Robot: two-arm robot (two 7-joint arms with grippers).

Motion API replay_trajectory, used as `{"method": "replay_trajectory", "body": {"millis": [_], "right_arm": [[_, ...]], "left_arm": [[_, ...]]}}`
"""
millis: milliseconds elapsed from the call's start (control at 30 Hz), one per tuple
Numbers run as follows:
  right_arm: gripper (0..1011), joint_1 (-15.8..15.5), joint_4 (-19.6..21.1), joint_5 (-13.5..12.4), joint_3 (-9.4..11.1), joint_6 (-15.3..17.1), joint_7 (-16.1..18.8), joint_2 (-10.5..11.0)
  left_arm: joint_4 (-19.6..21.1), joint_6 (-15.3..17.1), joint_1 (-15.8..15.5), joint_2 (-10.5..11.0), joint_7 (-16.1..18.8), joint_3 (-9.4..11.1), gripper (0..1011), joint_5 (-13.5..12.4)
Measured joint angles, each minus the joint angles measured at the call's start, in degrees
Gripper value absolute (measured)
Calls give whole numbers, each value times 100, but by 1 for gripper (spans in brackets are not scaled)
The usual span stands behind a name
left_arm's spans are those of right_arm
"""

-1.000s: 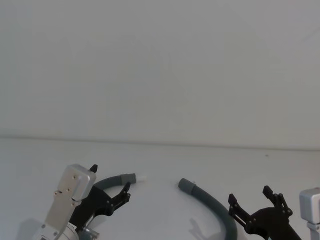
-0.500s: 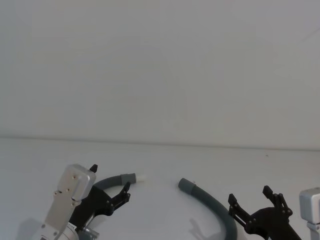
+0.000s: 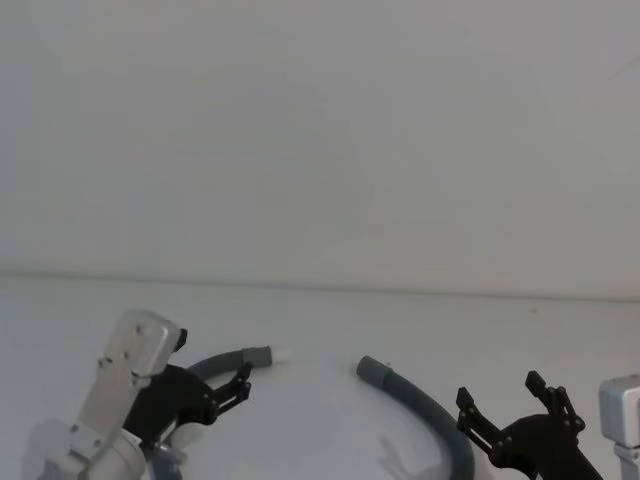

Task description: Use both hands to pick up one end of the pipe from the table, align the ends, and insert them.

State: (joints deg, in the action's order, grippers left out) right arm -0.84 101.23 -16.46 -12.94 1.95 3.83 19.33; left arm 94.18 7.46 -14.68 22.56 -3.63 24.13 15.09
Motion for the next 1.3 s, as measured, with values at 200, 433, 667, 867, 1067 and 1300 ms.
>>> {"method": "replay_trajectory", "body": {"millis": [200,433,667,867,1067,1300], "right_arm": [[1004,0,0,0,0,0,0,0],[1004,0,0,0,0,0,0,0],[1004,0,0,0,0,0,0,0],[1004,0,0,0,0,0,0,0],[1004,0,0,0,0,0,0,0],[1004,0,0,0,0,0,0,0]], "left_arm": [[31,445,-155,80,-218,-108,1001,203],[33,896,-344,172,-481,-197,1001,381],[-30,1259,-548,252,-735,-251,1001,511],[-153,1570,-742,319,-983,-260,1001,600],[-324,1818,-922,376,-1221,-232,1001,657],[-701,2073,-1220,414,-1576,-109,1002,719]]}}
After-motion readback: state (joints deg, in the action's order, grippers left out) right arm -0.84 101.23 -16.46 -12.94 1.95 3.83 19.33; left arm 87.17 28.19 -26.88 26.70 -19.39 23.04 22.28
